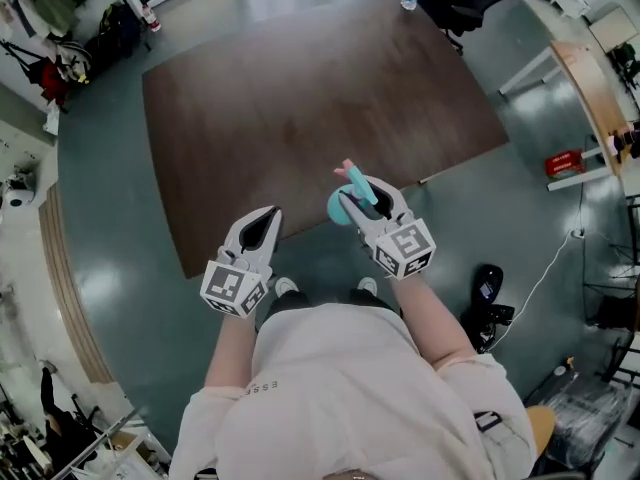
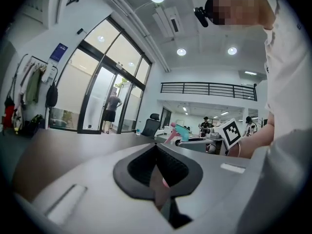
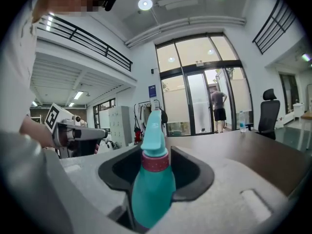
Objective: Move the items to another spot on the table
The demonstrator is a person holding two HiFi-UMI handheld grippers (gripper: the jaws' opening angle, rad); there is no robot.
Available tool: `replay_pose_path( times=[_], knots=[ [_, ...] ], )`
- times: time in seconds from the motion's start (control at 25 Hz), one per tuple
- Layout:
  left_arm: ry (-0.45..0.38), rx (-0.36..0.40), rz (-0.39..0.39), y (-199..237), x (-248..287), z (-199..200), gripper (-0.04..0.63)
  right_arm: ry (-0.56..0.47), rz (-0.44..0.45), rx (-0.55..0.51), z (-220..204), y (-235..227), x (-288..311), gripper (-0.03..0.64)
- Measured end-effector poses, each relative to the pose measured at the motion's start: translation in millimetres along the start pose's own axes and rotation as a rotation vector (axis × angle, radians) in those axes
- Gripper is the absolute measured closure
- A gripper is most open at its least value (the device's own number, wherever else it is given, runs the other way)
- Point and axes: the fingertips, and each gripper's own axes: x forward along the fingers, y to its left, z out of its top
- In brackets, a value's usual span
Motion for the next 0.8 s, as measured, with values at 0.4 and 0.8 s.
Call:
replay_pose_path(
  times=[0.4,0.8],
  knots=[
    [-0.019,0.03,-0.086,-130,133,-8,0.578,-0.019,-0.123,-0.062,0,-135,-145,0.445],
    [0.03,0.032,-0.217,-226,221,-32,0.578,-0.005,-0.273,-0.008,-25,-226,-254,0.445]
  ],
)
